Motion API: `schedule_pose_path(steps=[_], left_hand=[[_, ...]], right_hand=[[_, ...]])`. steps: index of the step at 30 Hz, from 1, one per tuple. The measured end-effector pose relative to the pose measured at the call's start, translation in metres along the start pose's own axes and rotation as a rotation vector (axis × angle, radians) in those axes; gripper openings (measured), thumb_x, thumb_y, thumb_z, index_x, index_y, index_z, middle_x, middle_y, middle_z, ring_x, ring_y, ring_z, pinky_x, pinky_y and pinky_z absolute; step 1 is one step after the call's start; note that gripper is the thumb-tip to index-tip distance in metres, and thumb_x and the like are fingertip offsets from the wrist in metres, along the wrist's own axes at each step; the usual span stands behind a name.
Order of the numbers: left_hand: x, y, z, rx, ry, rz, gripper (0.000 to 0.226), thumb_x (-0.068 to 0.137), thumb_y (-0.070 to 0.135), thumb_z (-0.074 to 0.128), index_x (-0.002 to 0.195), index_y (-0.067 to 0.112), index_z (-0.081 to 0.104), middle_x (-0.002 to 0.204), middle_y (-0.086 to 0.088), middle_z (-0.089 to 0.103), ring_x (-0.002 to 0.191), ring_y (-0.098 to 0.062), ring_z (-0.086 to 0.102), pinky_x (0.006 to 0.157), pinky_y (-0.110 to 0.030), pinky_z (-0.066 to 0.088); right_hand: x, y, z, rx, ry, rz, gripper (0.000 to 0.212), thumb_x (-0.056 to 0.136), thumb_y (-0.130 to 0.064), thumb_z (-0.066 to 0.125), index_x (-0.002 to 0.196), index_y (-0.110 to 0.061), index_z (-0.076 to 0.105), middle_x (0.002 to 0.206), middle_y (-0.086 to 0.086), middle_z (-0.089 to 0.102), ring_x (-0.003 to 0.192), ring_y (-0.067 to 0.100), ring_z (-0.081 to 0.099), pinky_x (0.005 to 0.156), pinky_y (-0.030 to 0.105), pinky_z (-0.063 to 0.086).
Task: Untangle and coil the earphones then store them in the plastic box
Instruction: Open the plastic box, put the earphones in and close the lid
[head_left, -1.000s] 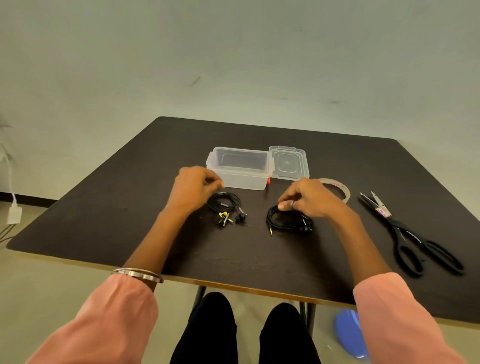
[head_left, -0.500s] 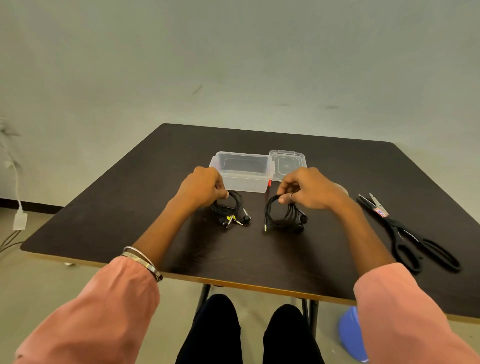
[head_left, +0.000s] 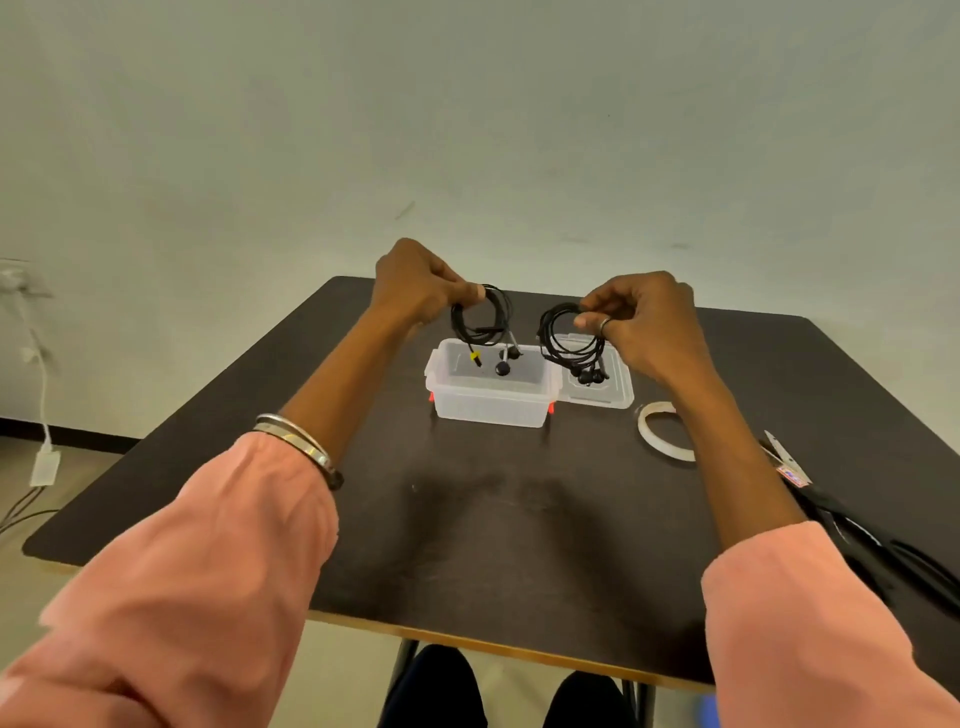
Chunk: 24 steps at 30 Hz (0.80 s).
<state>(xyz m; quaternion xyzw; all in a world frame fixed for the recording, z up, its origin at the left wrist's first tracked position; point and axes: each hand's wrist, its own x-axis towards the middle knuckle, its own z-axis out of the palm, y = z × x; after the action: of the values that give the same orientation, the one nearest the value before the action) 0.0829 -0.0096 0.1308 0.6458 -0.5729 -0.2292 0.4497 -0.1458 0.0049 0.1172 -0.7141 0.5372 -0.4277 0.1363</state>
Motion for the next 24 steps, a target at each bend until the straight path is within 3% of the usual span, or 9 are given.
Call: schedule_pose_path(steps=[3, 5, 8, 10, 12, 15, 19, 24], left_hand=[[0.012, 0.002, 0.022, 0.038, 0.035, -0.046, 0.025, 0.063, 0.031, 0.087, 0.068, 0.011, 0.073, 0.073, -0.001, 0.071, 0.076, -0.019, 0.065, 0.081, -0.039, 0.055], [0.014, -0.003, 0.036, 0.122, 0.070, -0.093, 0.030, 0.064, 0.036, 0.085, 0.073, 0.011, 0.072, 0.073, 0.000, 0.068, 0.076, -0.021, 0.062, 0.092, -0.048, 0.047], [0.013, -0.025, 0.052, 0.333, 0.098, -0.196, 0.035, 0.068, 0.042, 0.080, 0.086, 0.014, 0.070, 0.095, -0.005, 0.069, 0.103, -0.029, 0.057, 0.098, -0.051, 0.030], [0.008, -0.042, 0.060, 0.522, 0.096, -0.229, 0.035, 0.074, 0.038, 0.076, 0.097, 0.013, 0.068, 0.116, -0.014, 0.064, 0.128, -0.038, 0.041, 0.102, -0.054, 0.025], [0.004, -0.052, 0.064, 0.707, 0.090, -0.189, 0.037, 0.081, 0.036, 0.072, 0.107, 0.012, 0.064, 0.133, -0.022, 0.052, 0.138, -0.043, 0.024, 0.107, -0.056, 0.021], [0.005, -0.055, 0.066, 0.854, 0.082, -0.096, 0.037, 0.085, 0.039, 0.068, 0.110, 0.011, 0.065, 0.144, -0.025, 0.039, 0.141, -0.044, 0.016, 0.109, -0.057, 0.019], [0.009, -0.061, 0.068, 0.970, 0.062, -0.012, 0.023, 0.085, 0.026, 0.069, 0.104, 0.013, 0.067, 0.141, -0.021, 0.043, 0.141, -0.043, 0.018, 0.108, -0.059, 0.019], [0.013, -0.065, 0.066, 0.822, 0.050, -0.074, 0.028, 0.082, 0.025, 0.073, 0.108, 0.016, 0.067, 0.140, -0.016, 0.047, 0.141, -0.042, 0.020, 0.109, -0.062, 0.017]], right_hand=[[0.002, 0.008, 0.006, 0.047, 0.101, 0.034, 0.011, 0.079, -0.011, 0.076, 0.089, -0.011, 0.073, 0.074, 0.001, 0.067, 0.063, 0.003, 0.059, 0.058, 0.003, 0.043], [0.001, 0.013, 0.009, 0.073, 0.114, 0.059, 0.011, 0.080, -0.012, 0.076, 0.091, -0.011, 0.073, 0.076, 0.002, 0.067, 0.067, 0.007, 0.061, 0.059, 0.003, 0.043], [-0.001, 0.021, 0.012, 0.084, 0.121, 0.069, 0.012, 0.080, -0.012, 0.076, 0.091, -0.010, 0.073, 0.080, 0.003, 0.069, 0.073, 0.013, 0.064, 0.065, 0.009, 0.047], [-0.003, 0.025, 0.015, 0.083, 0.124, 0.081, 0.012, 0.080, -0.012, 0.076, 0.091, -0.010, 0.073, 0.079, 0.002, 0.069, 0.072, 0.012, 0.063, 0.066, 0.011, 0.047], [-0.004, 0.026, 0.018, 0.086, 0.125, 0.091, 0.012, 0.079, -0.012, 0.076, 0.091, -0.011, 0.073, 0.078, 0.002, 0.069, 0.071, 0.011, 0.063, 0.066, 0.012, 0.047], [-0.003, 0.027, 0.023, 0.097, 0.123, 0.102, 0.011, 0.079, -0.011, 0.077, 0.089, -0.012, 0.073, 0.078, 0.002, 0.069, 0.072, 0.012, 0.064, 0.068, 0.015, 0.048], [0.001, 0.025, 0.028, 0.080, 0.116, 0.094, 0.010, 0.080, -0.012, 0.076, 0.090, -0.012, 0.073, 0.079, 0.002, 0.069, 0.073, 0.012, 0.063, 0.068, 0.014, 0.047], [0.011, 0.018, 0.036, 0.041, 0.146, 0.048, 0.011, 0.082, -0.013, 0.074, 0.093, -0.010, 0.074, 0.083, 0.003, 0.070, 0.074, 0.011, 0.063, 0.072, 0.017, 0.048]])
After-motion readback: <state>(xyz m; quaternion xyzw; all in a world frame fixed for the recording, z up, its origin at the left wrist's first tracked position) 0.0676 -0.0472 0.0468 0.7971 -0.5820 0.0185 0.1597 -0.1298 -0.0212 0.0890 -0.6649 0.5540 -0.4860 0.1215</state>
